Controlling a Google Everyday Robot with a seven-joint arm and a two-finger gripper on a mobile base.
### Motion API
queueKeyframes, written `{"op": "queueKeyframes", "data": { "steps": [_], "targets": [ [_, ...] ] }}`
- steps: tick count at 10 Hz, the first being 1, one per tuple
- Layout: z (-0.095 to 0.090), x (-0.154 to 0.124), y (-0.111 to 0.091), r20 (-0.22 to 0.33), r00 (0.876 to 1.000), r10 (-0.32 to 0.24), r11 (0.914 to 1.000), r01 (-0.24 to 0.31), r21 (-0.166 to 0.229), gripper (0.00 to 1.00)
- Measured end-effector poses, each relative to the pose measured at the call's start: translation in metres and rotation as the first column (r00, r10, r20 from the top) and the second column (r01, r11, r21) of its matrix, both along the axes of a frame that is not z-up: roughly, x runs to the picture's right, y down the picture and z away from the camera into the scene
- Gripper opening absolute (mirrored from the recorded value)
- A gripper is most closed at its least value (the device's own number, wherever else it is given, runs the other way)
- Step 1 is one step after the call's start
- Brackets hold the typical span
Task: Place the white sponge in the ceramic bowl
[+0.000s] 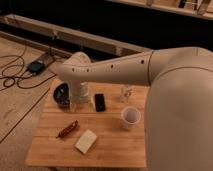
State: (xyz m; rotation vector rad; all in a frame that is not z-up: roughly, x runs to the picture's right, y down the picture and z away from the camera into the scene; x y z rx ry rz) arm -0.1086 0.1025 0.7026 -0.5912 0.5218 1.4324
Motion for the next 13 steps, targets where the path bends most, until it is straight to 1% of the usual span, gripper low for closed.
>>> {"op": "queueKeyframes", "data": {
  "steps": [11, 13],
  "targets": [
    [0.0005, 0.0008, 0.0007, -0.003, 1.000, 0.000, 1.0000, 0.000, 0.002, 0.65],
    [0.0090, 0.0017, 0.0080, -0.016, 0.999, 0.033, 0.9989, -0.033, 0.033, 0.65]
  ]
}}
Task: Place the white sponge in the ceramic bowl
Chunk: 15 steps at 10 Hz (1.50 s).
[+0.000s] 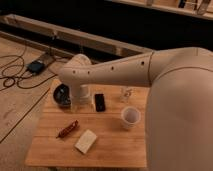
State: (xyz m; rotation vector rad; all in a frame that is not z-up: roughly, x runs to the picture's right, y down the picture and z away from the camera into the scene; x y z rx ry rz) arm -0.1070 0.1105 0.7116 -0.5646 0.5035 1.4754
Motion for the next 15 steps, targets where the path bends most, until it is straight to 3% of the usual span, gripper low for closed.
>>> {"op": "queueKeyframes", "data": {
  "steps": [4, 8, 10, 15],
  "targets": [
    [0.013, -0.002, 0.033, 0.002, 0.999, 0.051, 0.9976, -0.051, 0.047, 0.65],
    [0.036, 0.003, 0.090, -0.036, 0.997, 0.064, 0.9975, -0.065, -0.027, 0.65],
    [0.052, 0.003, 0.108, -0.054, 0.996, 0.069, 0.9955, -0.072, -0.061, 0.65],
    [0.081, 0.007, 0.132, -0.085, 0.991, 0.105, 0.9862, -0.114, -0.120, 0.65]
  ]
}}
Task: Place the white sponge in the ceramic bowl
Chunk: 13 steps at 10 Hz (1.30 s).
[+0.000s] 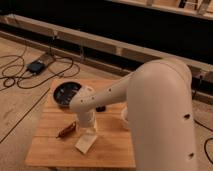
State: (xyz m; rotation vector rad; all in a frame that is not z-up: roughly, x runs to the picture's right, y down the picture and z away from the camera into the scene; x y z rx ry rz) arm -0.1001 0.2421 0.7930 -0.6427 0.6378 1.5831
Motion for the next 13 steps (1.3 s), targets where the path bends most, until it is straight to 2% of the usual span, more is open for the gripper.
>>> {"op": "queueKeyframes", "data": {
  "steps": [7, 8, 10, 13],
  "targets": [
    [-0.002, 0.010, 0.026, 0.007, 1.000, -0.016, 0.9984, 0.017, -0.054, 0.63],
    [-0.002, 0.011, 0.028, 0.006, 1.000, -0.021, 0.9980, 0.021, -0.059, 0.57],
    [-0.001, 0.009, 0.031, 0.008, 1.000, -0.030, 0.9973, 0.031, -0.067, 0.34],
    [-0.004, 0.005, 0.027, 0.019, 0.999, -0.033, 0.9976, 0.034, -0.061, 0.07]
  ]
}}
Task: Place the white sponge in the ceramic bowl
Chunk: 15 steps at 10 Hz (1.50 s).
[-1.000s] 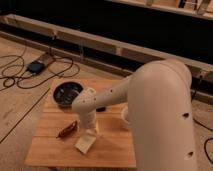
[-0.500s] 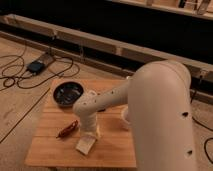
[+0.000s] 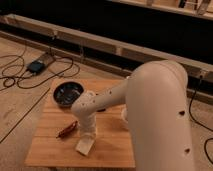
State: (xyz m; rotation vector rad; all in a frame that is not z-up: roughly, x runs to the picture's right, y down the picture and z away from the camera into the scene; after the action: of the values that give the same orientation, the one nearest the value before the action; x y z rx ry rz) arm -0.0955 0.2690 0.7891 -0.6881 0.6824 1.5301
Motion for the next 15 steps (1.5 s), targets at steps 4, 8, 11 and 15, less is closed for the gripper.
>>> {"op": "queueKeyframes", "data": {
  "steps": [4, 8, 11, 15],
  "targets": [
    [-0.008, 0.002, -0.013, 0.015, 1.000, 0.008, 0.9998, -0.009, 0.017, 0.00],
    [-0.029, 0.007, -0.063, 0.011, 1.000, -0.003, 0.9966, 0.002, 0.082, 0.00],
    [-0.047, -0.004, -0.114, 0.008, 0.999, -0.045, 0.9901, 0.044, 0.133, 0.00],
    [-0.052, -0.039, -0.203, 0.044, 0.993, -0.111, 0.9656, 0.097, 0.241, 0.00]
  ]
}}
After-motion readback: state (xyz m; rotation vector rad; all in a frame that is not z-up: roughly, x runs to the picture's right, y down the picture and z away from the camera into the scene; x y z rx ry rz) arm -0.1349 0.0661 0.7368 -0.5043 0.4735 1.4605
